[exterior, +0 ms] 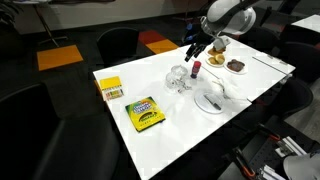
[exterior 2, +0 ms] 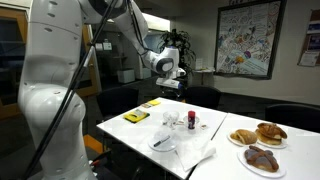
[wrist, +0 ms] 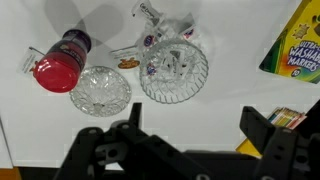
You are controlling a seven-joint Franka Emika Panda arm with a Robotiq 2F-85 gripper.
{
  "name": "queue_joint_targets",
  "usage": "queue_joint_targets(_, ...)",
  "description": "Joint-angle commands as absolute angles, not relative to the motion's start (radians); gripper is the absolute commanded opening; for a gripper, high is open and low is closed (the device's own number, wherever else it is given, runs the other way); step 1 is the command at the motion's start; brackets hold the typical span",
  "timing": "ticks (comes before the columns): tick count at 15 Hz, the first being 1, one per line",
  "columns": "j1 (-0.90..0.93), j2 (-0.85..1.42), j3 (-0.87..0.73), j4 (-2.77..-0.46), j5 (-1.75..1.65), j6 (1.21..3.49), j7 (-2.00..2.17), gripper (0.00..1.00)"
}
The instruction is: Move the glass bowl to the left
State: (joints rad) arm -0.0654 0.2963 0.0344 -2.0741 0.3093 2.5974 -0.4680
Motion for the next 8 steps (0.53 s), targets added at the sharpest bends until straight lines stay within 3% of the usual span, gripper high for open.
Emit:
queue_joint_targets(1, -0.131, 0.406, 0.094, -1.974, 0.344, 2.591, -0.538, 1.00)
queue_joint_targets(8, -0.169, 0.584, 0.153, -1.804, 0.307, 2.490, -0.512, 1.00)
